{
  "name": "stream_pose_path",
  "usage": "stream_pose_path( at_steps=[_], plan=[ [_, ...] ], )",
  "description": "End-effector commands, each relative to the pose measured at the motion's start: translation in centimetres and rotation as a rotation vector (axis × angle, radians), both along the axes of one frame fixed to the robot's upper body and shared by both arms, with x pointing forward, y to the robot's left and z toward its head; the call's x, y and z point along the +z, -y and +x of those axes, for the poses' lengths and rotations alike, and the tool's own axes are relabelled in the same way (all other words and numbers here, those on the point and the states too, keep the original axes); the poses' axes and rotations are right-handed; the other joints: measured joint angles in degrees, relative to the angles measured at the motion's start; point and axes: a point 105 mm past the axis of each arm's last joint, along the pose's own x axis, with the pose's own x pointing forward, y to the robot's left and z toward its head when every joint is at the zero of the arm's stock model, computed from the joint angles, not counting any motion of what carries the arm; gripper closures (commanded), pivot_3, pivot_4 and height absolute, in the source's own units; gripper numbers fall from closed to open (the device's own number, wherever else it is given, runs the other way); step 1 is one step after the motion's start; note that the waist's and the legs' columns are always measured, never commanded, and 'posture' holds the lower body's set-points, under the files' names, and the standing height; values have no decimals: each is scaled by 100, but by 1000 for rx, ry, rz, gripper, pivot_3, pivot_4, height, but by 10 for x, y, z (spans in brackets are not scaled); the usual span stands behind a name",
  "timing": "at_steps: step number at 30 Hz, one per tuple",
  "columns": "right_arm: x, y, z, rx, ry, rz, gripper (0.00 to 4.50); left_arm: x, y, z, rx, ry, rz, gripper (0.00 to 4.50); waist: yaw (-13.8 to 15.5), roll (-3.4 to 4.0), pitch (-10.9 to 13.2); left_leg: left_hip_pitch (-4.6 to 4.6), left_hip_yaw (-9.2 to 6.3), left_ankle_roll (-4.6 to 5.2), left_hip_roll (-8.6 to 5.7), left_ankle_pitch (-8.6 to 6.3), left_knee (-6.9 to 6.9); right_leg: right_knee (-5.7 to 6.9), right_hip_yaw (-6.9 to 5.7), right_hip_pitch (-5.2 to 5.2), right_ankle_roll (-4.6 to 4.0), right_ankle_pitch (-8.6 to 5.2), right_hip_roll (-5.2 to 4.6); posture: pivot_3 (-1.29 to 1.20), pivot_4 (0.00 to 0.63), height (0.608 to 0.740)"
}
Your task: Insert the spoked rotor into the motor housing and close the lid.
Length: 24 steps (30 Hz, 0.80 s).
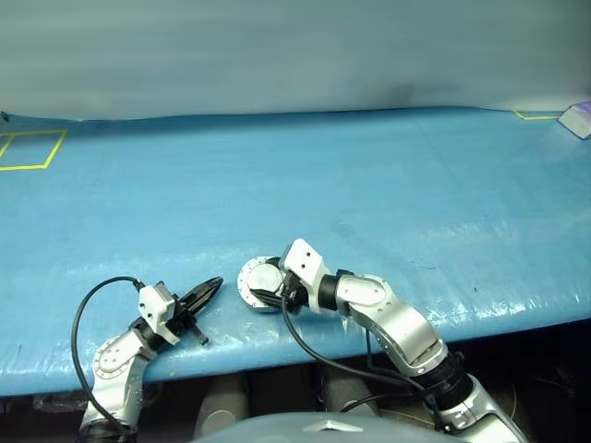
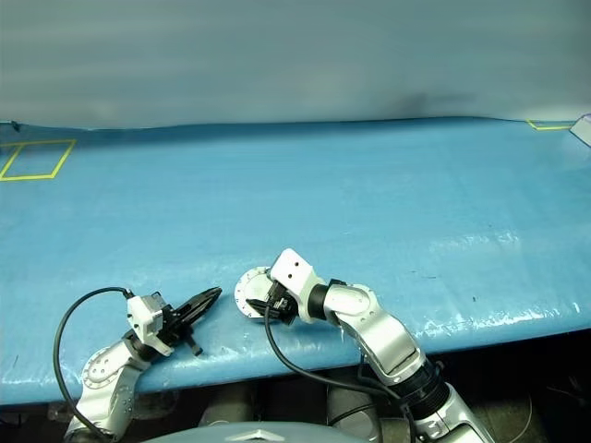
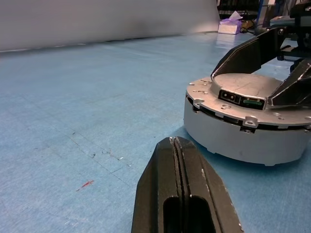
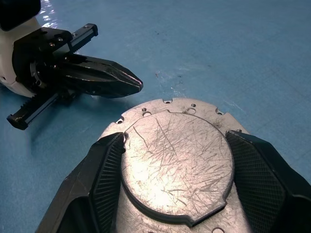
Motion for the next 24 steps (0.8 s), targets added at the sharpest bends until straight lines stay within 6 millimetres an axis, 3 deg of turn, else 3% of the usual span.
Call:
stream_pose_path(
  at_steps=[1, 5, 9, 16, 24],
  plan=[
    [7, 2, 2, -9, 27, 18, 1502, 29, 13, -4, -39, 55, -20, 4500, 5, -8, 4, -2, 0, -3, 0, -2, -1, -4, 0, 0, 0, 0, -1, 0, 150, 740],
    [6, 3, 2, -7, 28, 12, 1502, 58, 25, -9, -14, 87, -77, 4500, 12, -20, 12, -8, -1, -7, 2, -4, -3, -12, -1, -5, 0, 0, -2, 0, 150, 740],
    [4, 2, 3, -5, 26, 8, 1502, 75, 40, -17, -28, 100, -70, 4500, 8, -30, 21, -8, -1, -11, 2, -7, -3, -17, -1, -7, 0, 0, -2, 0, 150, 740],
    [-6, 4, 1, 14, 23, -39, 1502, 81, 57, -34, -35, 79, -59, 4500, 6, -37, 28, -8, 0, -15, 6, -17, -14, -58, -7, -16, 0, 0, -1, 0, 150, 740],
    [-13, 7, 0, 22, 11, -79, 1502, 81, 65, -38, -36, 66, -52, 4500, 5, -39, 29, -8, 3, -17, 7, -25, -13, -75, -8, -16, 0, 0, -5, 0, 150, 740]
  ],
)
